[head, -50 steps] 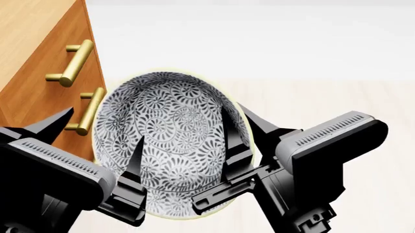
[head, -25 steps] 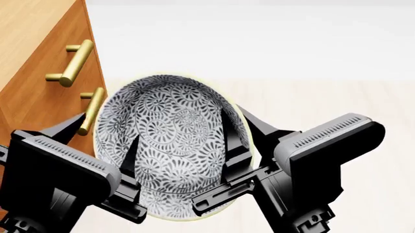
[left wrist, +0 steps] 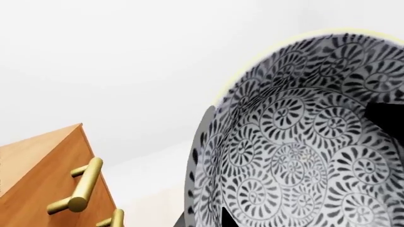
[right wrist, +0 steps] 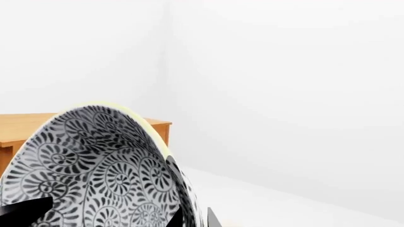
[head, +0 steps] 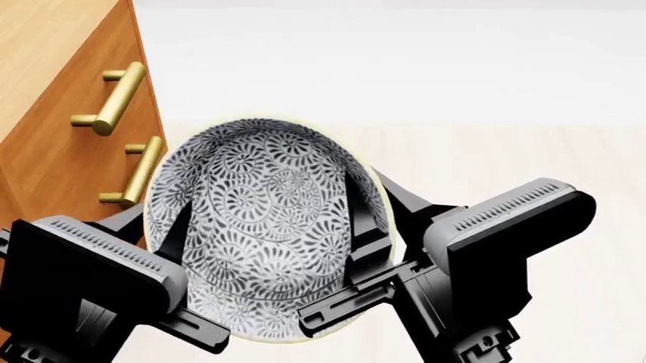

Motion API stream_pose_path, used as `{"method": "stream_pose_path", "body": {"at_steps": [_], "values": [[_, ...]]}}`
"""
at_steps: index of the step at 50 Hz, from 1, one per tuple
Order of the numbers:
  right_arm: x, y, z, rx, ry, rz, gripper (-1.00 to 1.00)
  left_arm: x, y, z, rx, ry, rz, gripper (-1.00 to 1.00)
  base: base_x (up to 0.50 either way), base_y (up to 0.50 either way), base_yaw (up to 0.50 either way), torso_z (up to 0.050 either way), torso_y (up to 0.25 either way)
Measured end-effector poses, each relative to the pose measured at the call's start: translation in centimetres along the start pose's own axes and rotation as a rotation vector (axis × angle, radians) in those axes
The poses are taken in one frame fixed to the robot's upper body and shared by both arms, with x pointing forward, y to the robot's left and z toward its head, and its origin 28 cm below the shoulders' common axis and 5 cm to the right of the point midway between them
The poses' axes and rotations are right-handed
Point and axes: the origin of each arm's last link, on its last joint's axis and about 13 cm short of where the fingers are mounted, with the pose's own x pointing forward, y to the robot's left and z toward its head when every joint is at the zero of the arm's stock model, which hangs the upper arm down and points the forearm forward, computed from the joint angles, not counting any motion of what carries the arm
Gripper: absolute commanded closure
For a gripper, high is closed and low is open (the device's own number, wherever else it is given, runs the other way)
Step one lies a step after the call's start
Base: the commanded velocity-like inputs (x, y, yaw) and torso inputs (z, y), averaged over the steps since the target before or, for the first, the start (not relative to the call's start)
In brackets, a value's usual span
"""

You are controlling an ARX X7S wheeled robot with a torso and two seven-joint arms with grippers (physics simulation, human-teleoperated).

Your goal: Put the bowl on top of the cabinet.

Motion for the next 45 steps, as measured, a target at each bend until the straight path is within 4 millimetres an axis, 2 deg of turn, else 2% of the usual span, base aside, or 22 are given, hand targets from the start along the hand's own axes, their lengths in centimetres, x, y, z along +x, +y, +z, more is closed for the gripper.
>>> {"method": "stream_pose_path", "body": {"at_steps": [12, 13, 45], "values": [[0.0, 0.0, 0.0, -0.003, 0.002, -0.007, 1.00, -0.1, 0.0, 0.2, -0.003, -0.009, -0.004, 1.00, 0.00, 0.00, 0.00, 0.000, 0.000], [0.0, 0.0, 0.0, -0.002, 0.004, -0.008, -1.00, -0.1, 0.0, 0.2, -0.005, -0.009, -0.005, 1.00, 0.00, 0.00, 0.00, 0.000, 0.000], [-0.1, -0.5, -0.1, -0.038, 0.003, -0.041, -1.00, 1.0, -0.6, 0.0, -0.023, 0.001, -0.037, 1.00, 0.00, 0.00, 0.00, 0.000, 0.001]]}}
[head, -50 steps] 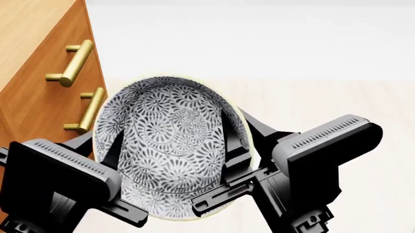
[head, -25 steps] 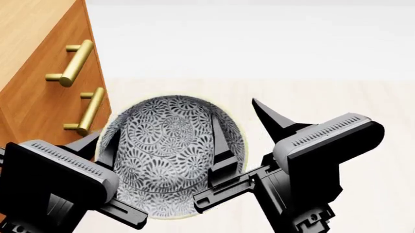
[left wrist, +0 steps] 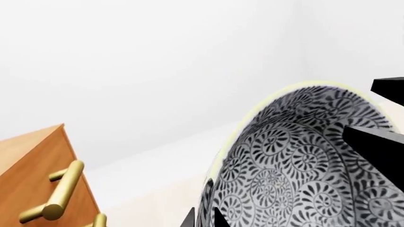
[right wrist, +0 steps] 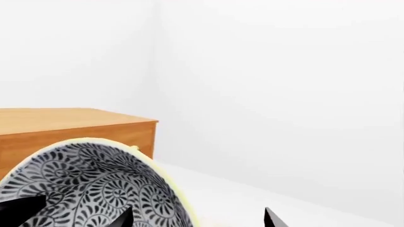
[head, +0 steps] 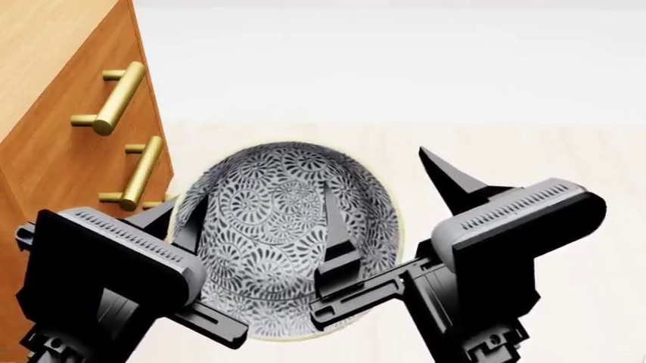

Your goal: Put the bowl on top of the cabinet.

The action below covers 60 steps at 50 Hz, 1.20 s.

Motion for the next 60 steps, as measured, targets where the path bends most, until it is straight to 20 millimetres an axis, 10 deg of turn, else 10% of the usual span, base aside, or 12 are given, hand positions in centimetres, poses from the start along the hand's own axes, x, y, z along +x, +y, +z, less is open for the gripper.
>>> {"method": "stream_pose_path", "body": {"at_steps": [60], "values": [[-7.9, -2.0, -5.6, 0.261, -0.189, -0.240, -1.00, 6.4, -0.2, 2.0, 0.162, 0.073, 0.066, 1.00, 0.00, 0.00, 0.00, 0.000, 0.000]]}}
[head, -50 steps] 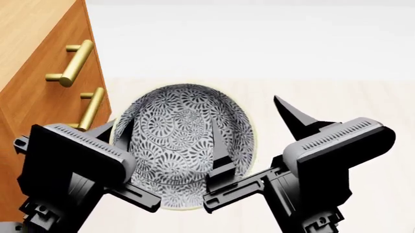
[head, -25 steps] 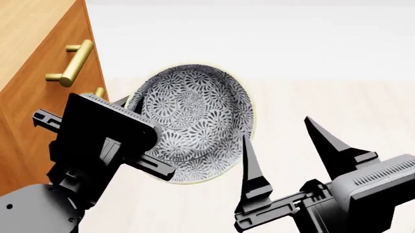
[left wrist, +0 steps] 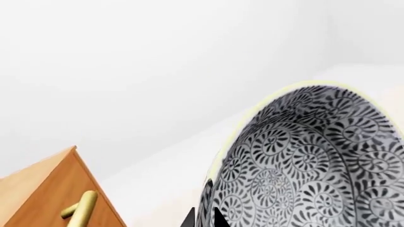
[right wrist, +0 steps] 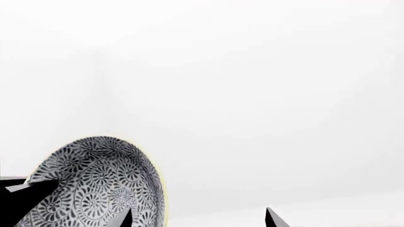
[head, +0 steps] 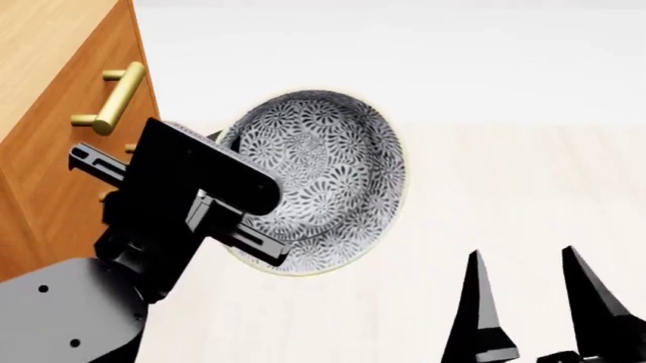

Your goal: Put the bowl on top of the cabinet.

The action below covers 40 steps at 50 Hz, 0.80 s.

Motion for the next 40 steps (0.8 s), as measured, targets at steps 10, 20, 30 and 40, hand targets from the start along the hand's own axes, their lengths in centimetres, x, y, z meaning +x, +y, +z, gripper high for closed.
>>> {"method": "stream_pose_path", "body": {"at_steps": [10, 20, 30, 40], "values": [[-1.6, -0.9, -1.6, 0.080, -0.041, -0.078, -1.00, -0.2, 0.0, 1.6, 0.060, 0.000, 0.008, 1.00, 0.00, 0.00, 0.00, 0.001, 0.001], [-2.7, -2.0, -3.5, 0.143, -0.060, -0.146, -1.00, -0.3, 0.6, 4.5, 0.185, -0.030, 0.064, 1.00, 0.00, 0.00, 0.00, 0.000, 0.000], [-3.4, -2.4, -4.5, 0.173, -0.070, -0.170, -1.00, -0.2, 1.5, 7.1, 0.328, -0.055, 0.151, 1.00, 0.00, 0.00, 0.00, 0.000, 0.001], [-3.7, -2.5, -4.7, 0.183, -0.078, -0.170, -1.00, 0.2, 2.6, 10.2, 0.373, -0.067, 0.218, 1.00, 0.00, 0.00, 0.00, 0.000, 0.000]]}}
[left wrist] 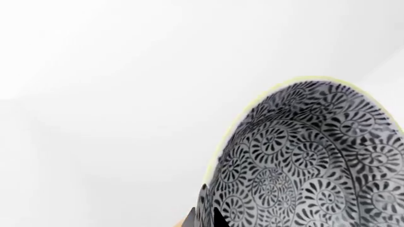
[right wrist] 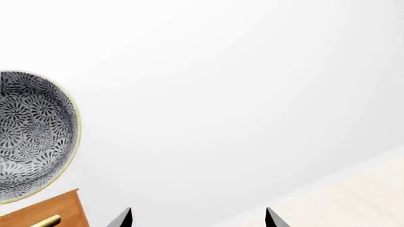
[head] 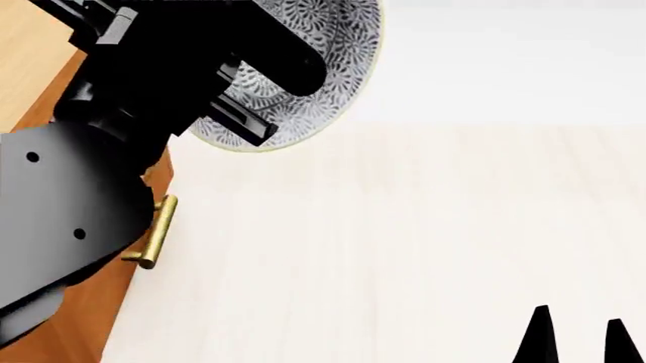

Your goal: Put the bowl on top of the cabinet.

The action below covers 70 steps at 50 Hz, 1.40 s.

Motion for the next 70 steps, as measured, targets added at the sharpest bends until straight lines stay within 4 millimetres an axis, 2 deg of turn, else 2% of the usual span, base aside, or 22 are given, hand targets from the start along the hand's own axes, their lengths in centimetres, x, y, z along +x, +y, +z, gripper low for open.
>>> {"method": "stream_pose_path", "body": {"at_steps": [19, 32, 49, 70], "values": [[-0.3, 0.4, -0.1, -0.005, 0.002, 0.034, -1.00, 2.6, 4.6, 4.0, -0.025, 0.083, 0.071, 1.00, 0.00, 0.00, 0.00, 0.000, 0.001], [-0.5, 0.6, 0.0, -0.005, -0.003, 0.049, -1.00, 3.5, 7.9, 5.6, -0.232, 0.188, 0.038, 1.00, 0.00, 0.00, 0.00, 0.000, 0.001], [-0.5, 0.7, 0.1, -0.009, -0.007, 0.053, -1.00, 3.6, 11.3, 6.8, -0.481, 0.292, -0.005, 1.00, 0.00, 0.00, 0.00, 0.001, 0.000], [0.3, 0.4, -0.8, -0.038, 0.022, 0.027, -1.00, 7.2, 15.2, 5.9, -0.810, 0.322, -0.037, 1.00, 0.00, 0.00, 0.00, 0.000, 0.000]]}}
